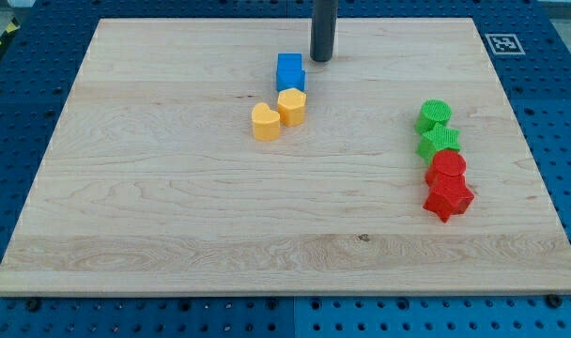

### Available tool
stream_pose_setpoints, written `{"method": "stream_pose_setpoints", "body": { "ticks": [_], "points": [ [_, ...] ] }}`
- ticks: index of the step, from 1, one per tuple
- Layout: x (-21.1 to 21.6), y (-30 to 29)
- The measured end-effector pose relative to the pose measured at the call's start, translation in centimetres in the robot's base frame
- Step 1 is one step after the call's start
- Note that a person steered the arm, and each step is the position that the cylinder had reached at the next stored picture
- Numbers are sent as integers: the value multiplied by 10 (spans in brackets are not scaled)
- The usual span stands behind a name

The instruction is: Move the arm to the left of the green circle

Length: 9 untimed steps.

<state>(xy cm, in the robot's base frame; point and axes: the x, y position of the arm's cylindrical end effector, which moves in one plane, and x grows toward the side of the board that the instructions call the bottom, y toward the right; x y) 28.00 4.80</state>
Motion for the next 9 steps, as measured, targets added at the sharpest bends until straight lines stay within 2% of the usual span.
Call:
{"method": "stream_pose_setpoints", "body": {
  "ticks": [3, 5, 9],
  "points": [
    [24, 2],
    [29, 33],
    [81, 33]
  ]
}}
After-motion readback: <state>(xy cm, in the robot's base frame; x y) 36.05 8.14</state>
